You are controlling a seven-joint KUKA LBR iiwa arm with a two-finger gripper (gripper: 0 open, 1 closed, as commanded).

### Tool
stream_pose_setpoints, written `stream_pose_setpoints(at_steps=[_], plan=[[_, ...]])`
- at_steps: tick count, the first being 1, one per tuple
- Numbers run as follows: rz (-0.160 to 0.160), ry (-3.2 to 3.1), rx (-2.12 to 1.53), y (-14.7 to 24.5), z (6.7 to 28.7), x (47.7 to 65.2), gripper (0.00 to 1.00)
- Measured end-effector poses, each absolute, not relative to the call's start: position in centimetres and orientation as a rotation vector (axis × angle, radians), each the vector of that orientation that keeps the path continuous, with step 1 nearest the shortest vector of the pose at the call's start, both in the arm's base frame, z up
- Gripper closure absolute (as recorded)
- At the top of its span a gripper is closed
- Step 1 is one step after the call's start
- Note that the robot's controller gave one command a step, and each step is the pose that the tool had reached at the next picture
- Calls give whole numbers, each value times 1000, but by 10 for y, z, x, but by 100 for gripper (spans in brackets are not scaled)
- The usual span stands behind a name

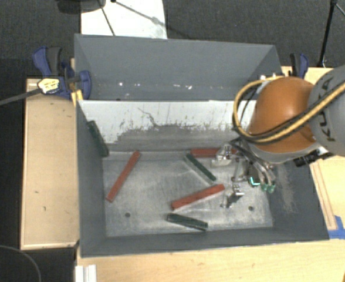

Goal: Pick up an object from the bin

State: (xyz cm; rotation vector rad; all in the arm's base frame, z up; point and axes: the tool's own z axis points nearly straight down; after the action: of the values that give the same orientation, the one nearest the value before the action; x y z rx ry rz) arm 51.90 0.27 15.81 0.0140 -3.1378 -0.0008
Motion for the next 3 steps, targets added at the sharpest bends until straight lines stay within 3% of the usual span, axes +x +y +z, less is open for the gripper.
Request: stream_pose_setpoints(at_steps=[1, 2, 3], plan=[[-1, -3144, 14, 3, 161, 521, 0], [2, -3021, 860, 19, 78, 553, 100], [2, -3022, 858, 19, 78, 553, 100]])
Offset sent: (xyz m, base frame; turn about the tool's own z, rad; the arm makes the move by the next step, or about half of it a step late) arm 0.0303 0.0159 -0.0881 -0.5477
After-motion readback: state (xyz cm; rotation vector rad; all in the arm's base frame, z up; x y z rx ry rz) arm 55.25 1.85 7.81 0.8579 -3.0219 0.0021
